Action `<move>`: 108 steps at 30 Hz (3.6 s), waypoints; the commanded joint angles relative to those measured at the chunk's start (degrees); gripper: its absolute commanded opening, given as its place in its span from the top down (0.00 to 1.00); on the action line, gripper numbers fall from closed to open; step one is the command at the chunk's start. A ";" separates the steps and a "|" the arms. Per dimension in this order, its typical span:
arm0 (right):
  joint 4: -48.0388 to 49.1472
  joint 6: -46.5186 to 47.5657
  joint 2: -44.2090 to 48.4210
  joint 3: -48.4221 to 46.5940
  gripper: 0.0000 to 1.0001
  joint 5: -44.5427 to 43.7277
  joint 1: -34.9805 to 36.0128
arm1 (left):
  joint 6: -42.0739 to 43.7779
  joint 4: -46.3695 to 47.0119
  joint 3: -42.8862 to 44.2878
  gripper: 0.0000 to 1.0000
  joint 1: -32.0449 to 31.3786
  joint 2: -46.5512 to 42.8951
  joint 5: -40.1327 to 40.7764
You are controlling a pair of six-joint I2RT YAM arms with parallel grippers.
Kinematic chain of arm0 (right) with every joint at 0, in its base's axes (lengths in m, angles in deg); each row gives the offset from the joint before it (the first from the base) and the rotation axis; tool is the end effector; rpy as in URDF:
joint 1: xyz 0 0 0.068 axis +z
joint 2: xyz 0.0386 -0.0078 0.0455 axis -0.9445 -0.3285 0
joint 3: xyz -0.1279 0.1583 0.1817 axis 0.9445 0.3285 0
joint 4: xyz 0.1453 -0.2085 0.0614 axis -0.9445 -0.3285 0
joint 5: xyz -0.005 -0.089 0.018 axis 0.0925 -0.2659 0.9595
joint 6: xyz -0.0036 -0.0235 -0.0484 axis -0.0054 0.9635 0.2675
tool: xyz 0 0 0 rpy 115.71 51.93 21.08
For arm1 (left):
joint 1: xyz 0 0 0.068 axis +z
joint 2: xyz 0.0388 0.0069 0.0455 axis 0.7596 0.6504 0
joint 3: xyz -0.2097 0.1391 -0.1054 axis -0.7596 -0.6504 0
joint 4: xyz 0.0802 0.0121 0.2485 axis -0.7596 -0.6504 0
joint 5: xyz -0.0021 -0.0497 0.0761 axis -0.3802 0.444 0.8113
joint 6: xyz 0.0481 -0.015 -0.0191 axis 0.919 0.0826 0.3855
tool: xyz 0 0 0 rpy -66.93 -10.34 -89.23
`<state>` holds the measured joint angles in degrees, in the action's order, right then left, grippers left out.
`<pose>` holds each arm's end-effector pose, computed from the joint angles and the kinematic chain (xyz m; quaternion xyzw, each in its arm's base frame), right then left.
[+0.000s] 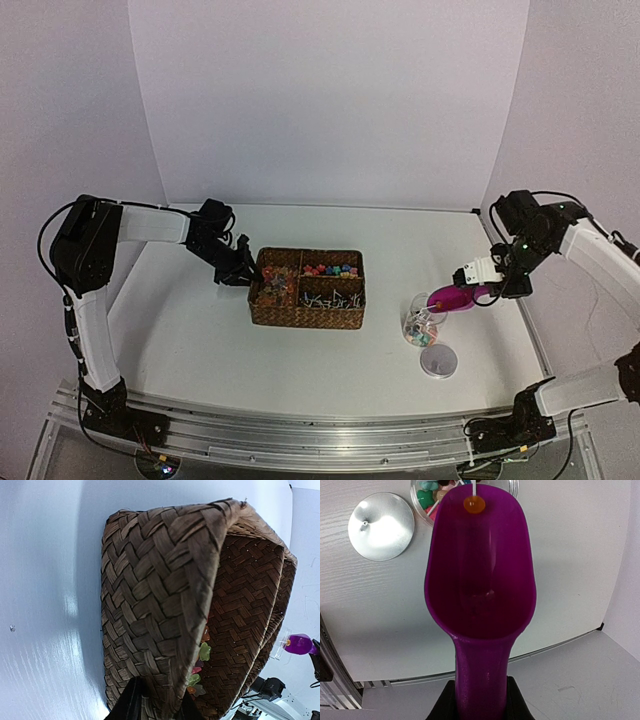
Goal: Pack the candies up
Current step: Place the fake candies in the packing bottle, then place the spatula at the center of the board, then pick up the packing bottle from the center of the board.
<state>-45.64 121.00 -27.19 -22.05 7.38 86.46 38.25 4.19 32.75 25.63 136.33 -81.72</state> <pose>0.2177 0.0539 0.3015 -0.7139 0.6655 -0.1835 0.1172 0.3581 -0.1791 0.1637 -0.0228 0.9355 -0.3479 0.0565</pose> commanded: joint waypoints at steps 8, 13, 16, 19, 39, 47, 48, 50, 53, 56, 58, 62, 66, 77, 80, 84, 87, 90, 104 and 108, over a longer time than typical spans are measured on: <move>-1.29 2.78 -2.14 -4.80 1.00 -4.53 2.73 | -0.55 0.42 -0.05 0.80 0.32 0.25 -1.27; -0.84 3.16 -2.00 -7.47 1.00 -5.20 2.82 | -0.55 0.35 -0.02 0.80 0.32 0.24 -1.27; -0.69 2.87 -1.90 -9.21 1.00 -4.71 2.81 | -0.55 0.24 0.04 0.80 0.32 0.30 -1.17; 0.17 1.47 -1.52 -10.63 1.00 -4.10 2.78 | -0.55 0.04 0.04 0.80 0.32 0.02 -0.98; 38.16 -65.64 -24.37 -6.32 1.00 10.48 -4.10 | -1.37 -0.23 -0.74 0.66 0.41 -2.77 -1.24; 44.36 -67.72 -32.32 -3.70 1.00 14.06 -5.79 | -0.78 0.35 -0.57 0.56 0.41 -4.13 -1.62; 44.87 -67.84 -33.10 -3.41 1.00 14.62 -5.91 | -0.62 0.42 -0.58 0.54 0.41 -4.22 -1.64; 45.28 -67.75 -34.57 -3.25 1.00 16.29 -5.87 | -0.25 0.49 -0.57 0.52 0.49 -4.38 -1.97; 45.36 -67.73 -36.68 -2.97 1.00 16.28 -5.90 | 0.07 0.44 -0.58 0.48 0.72 -4.52 -2.22; 45.43 -67.49 -37.49 -2.41 0.98 14.56 -5.98 | 0.41 0.53 -0.74 0.43 0.95 -4.95 -2.28; 45.36 -67.15 -37.81 -2.32 0.89 14.26 -6.08 | 0.59 0.54 -0.82 0.41 1.09 -5.12 -2.38; 45.35 -66.93 -37.83 -2.58 0.78 14.24 -6.12 | 0.69 0.62 -0.75 0.39 1.22 -5.13 -2.43; 45.20 -66.85 -37.38 -2.59 0.56 13.40 -6.19 | 0.79 0.70 -0.67 0.35 1.38 -5.21 -2.49; 45.07 -71.91 -24.83 -7.02 0.02 9.58 -6.40 | 2.61 1.18 0.44 0.26 1.82 -6.21 -3.96; 43.07 -79.52 -21.11 -13.09 0.02 4.59 -6.55 | 4.37 1.01 1.49 0.22 1.82 -6.91 -4.53; 39.38 -93.46 -13.34 -15.03 0.02 -3.07 -6.58 | 7.78 0.20 3.29 0.19 1.89 -8.38 -4.88; 34.42 -98.43 -7.08 -12.96 0.02 1.09 -6.62 | 11.35 -1.51 5.20 0.18 1.99 -9.71 -4.90; 23.06 -106.19 -6.63 -11.92 0.02 6.25 -6.61 | 15.93 -2.11 7.36 0.17 1.99 -10.96 -6.17; 14.71 -120.63 -9.85 2.94 0.35 11.18 3.59 | 21.70 -0.18 10.84 0.17 -2.56 -10.97 -6.76; 15.78 -122.33 -11.10 5.77 0.46 9.86 6.68 | 20.27 0.52 9.80 0.18 -2.57 -11.16 -6.58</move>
<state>-30.16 2.10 -37.18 -18.48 18.09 91.14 59.37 3.23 43.26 22.55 127.04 -88.65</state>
